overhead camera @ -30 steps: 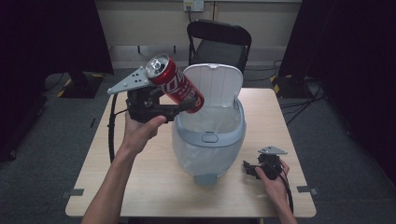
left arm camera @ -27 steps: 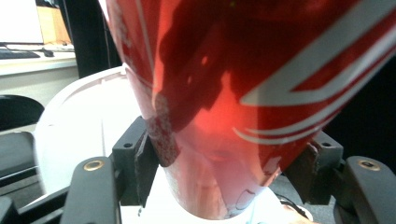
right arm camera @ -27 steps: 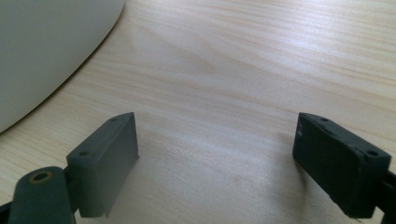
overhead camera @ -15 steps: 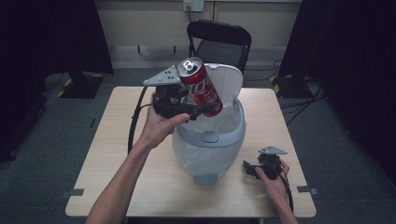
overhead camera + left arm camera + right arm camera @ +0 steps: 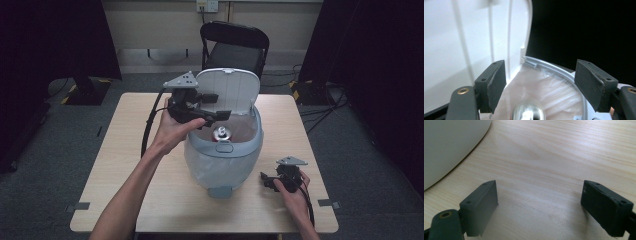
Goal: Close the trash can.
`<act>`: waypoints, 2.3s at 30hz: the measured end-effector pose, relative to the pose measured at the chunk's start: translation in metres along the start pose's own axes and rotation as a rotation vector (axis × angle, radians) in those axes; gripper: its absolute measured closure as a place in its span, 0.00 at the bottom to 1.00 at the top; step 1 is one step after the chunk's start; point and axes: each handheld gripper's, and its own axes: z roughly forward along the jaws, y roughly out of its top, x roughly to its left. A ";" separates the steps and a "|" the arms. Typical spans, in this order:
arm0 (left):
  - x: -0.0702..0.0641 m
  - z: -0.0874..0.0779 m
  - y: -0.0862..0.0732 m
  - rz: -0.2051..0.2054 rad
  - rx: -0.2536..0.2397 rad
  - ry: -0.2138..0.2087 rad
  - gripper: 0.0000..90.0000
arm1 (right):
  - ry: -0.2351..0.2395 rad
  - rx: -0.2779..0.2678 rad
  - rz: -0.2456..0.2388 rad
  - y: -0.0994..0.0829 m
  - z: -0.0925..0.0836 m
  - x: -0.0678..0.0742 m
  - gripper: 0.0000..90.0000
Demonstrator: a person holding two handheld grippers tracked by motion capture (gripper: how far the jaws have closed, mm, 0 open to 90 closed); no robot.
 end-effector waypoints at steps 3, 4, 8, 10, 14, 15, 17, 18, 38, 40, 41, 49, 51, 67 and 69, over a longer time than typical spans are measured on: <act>0.004 -0.007 -0.002 0.001 -0.005 0.023 0.32 | 0.001 0.000 0.000 0.000 0.000 0.000 0.14; 0.008 -0.014 -0.006 -0.002 -0.004 0.045 0.33 | 0.002 -0.001 -0.001 0.000 0.000 0.000 0.14; 0.021 -0.030 -0.021 -0.043 -0.019 0.073 0.33 | 0.001 0.000 0.000 0.000 0.000 0.000 0.14; 0.028 -0.037 -0.029 -0.065 -0.032 0.084 0.33 | 0.001 0.000 0.000 0.000 0.000 0.000 0.14; 0.042 -0.048 -0.035 -0.079 -0.050 0.143 0.33 | 0.001 0.000 0.000 0.000 0.000 0.000 0.14; 0.042 -0.048 -0.035 -0.079 -0.050 0.143 0.33 | 0.001 0.000 0.000 0.000 0.000 0.000 0.14; 0.050 -0.053 -0.036 -0.088 -0.059 0.159 0.35 | 0.001 -0.001 -0.001 0.000 0.000 0.000 0.14; 0.053 -0.055 -0.036 -0.105 -0.067 0.153 0.35 | 0.001 0.001 -0.003 0.000 0.000 0.000 0.14; 0.096 -0.041 -0.001 -0.122 -0.095 0.325 0.37 | 0.001 0.000 -0.004 0.000 0.000 0.000 0.14; 0.104 -0.033 0.001 -0.122 -0.093 0.316 0.37 | 0.001 -0.001 -0.001 0.000 0.000 0.000 0.14; 0.104 -0.033 0.001 -0.122 -0.093 0.316 0.37 | 0.001 -0.001 -0.001 0.000 0.000 0.000 0.14; 0.108 -0.016 0.010 -0.124 -0.092 0.168 0.37 | 0.001 -0.001 -0.001 0.000 0.000 0.000 0.14; 0.106 -0.015 0.010 -0.115 -0.087 0.153 0.37 | 0.002 0.000 -0.004 0.000 0.000 0.000 0.14; 0.057 -0.018 -0.010 -0.006 0.024 -0.030 0.39 | -0.002 0.000 0.001 0.000 0.000 0.000 0.14; 0.048 -0.016 -0.012 0.006 0.036 -0.042 0.39 | -0.002 0.000 0.001 0.000 0.000 0.000 0.14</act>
